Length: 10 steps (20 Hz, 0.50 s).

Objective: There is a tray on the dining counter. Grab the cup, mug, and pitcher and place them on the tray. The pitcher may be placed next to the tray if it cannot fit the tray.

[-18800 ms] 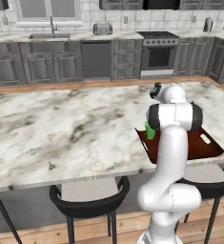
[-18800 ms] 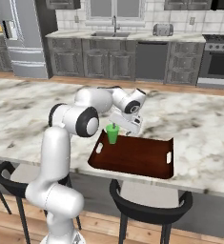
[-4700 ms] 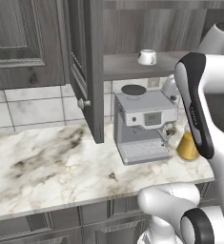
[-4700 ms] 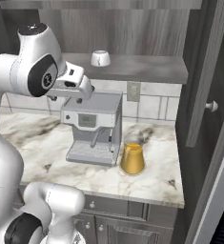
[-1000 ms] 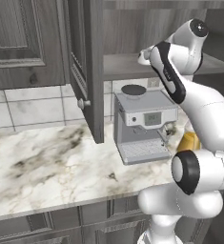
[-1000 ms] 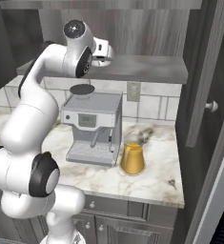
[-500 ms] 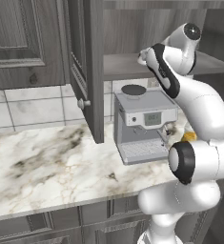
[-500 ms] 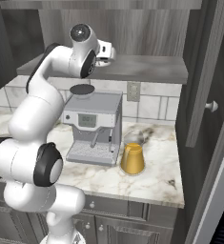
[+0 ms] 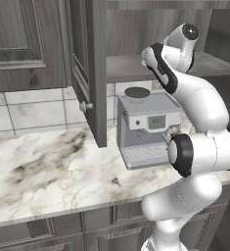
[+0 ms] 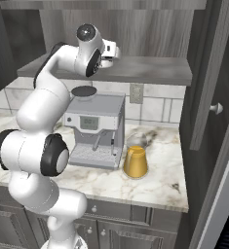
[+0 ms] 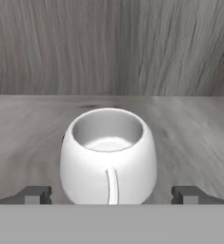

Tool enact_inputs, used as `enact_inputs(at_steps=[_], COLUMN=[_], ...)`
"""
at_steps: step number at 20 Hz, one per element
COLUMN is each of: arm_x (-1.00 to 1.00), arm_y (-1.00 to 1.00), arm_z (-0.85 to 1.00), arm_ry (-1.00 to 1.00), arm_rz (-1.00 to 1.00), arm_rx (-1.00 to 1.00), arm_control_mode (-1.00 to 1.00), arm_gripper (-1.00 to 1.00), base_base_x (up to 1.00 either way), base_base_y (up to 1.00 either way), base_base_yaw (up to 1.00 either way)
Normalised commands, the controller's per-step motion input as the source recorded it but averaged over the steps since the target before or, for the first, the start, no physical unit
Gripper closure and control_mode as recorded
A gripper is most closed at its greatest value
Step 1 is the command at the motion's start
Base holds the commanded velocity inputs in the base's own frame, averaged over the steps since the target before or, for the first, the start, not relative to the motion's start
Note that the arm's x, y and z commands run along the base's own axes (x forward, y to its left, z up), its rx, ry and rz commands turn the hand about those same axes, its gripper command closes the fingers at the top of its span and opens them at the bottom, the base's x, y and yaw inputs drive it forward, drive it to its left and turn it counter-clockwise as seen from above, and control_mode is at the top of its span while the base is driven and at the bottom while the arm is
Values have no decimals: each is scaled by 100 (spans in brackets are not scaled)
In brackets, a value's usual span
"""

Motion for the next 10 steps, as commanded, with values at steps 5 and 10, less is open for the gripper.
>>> enact_inputs(at_steps=[5,10], arm_x=[23,2], arm_y=[0,0], arm_z=[0,0], arm_ry=[0,0], arm_rz=[0,0], arm_rx=[0,0], arm_control_mode=[-100,-100], arm_gripper=[-100,-100], base_base_x=[0,0], base_base_y=[0,0], base_base_yaw=[0,0])
